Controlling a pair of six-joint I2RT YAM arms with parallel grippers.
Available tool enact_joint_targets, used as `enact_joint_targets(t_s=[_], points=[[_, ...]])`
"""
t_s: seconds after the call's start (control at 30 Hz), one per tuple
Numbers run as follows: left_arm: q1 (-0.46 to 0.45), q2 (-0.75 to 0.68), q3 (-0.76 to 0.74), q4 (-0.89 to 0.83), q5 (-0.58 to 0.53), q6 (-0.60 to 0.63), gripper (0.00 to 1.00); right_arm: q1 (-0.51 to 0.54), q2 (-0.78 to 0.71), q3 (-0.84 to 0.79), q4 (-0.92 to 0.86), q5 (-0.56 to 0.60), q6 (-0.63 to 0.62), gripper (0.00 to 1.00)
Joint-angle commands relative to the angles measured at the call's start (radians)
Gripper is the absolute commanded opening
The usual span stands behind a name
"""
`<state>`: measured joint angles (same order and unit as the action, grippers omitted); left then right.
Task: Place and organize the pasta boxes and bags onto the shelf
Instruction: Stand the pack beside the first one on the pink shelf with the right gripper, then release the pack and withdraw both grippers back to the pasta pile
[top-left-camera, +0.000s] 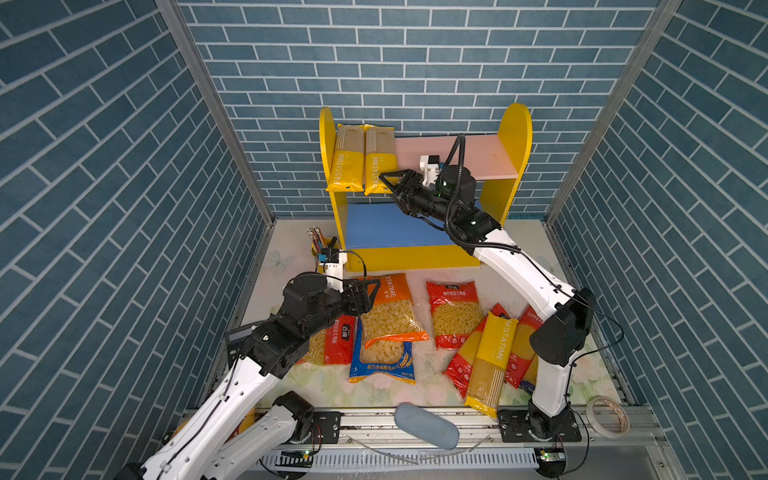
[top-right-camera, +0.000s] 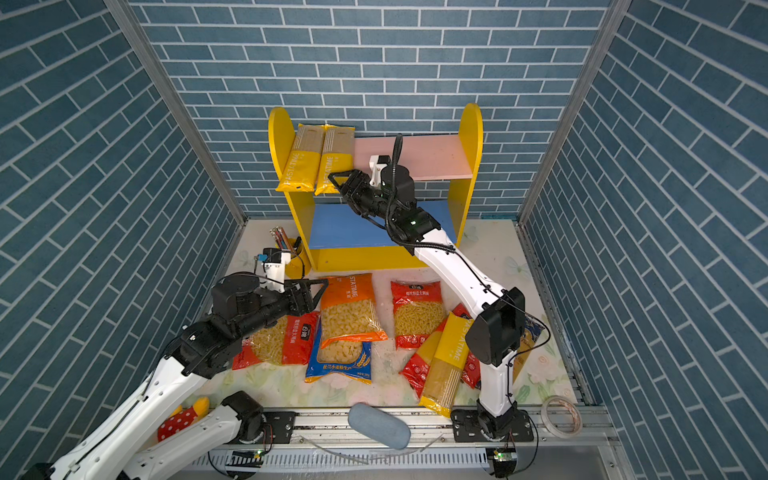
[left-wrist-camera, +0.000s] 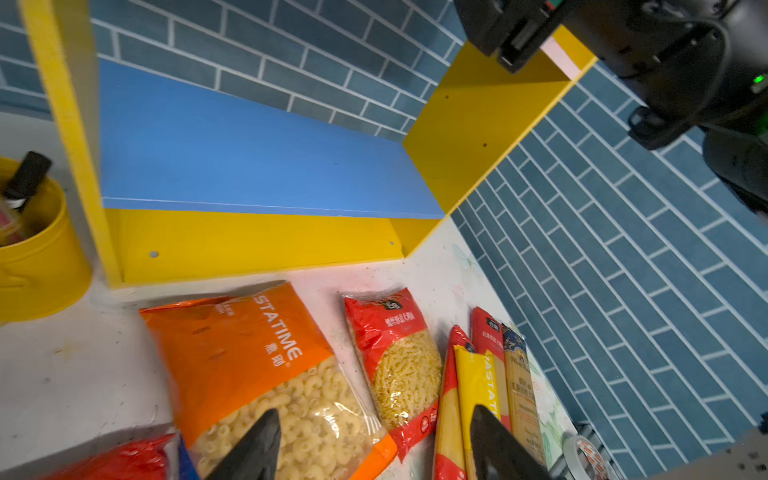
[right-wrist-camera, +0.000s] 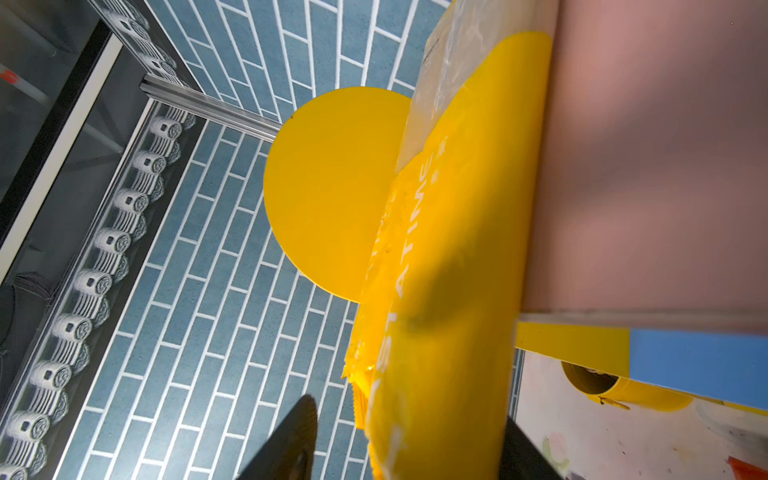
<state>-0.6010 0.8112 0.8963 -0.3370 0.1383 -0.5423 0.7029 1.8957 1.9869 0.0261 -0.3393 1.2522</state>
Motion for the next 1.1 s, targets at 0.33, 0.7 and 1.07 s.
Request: enact_joint_targets(t_s=[0.33, 0.7, 1.07], points=[[-0.110, 0.072, 0.010, 0.105, -0.079, 0.042, 0.72, -0.001, 0.004, 0.048, -0.021, 0.008, -0.029, 0.34], [-0.123, 0.057, -0.019, 0.099, -0.098, 0.024, 0.72, -0.004, 0.086, 0.150, -0.056, -0.022, -0.039, 0.39], [-0.167, 0.098, -0.017, 0.135, -0.109, 0.066, 0.73, -0.019, -0.245, -0.337, 0.005, -0.063, -0.164, 0.63]])
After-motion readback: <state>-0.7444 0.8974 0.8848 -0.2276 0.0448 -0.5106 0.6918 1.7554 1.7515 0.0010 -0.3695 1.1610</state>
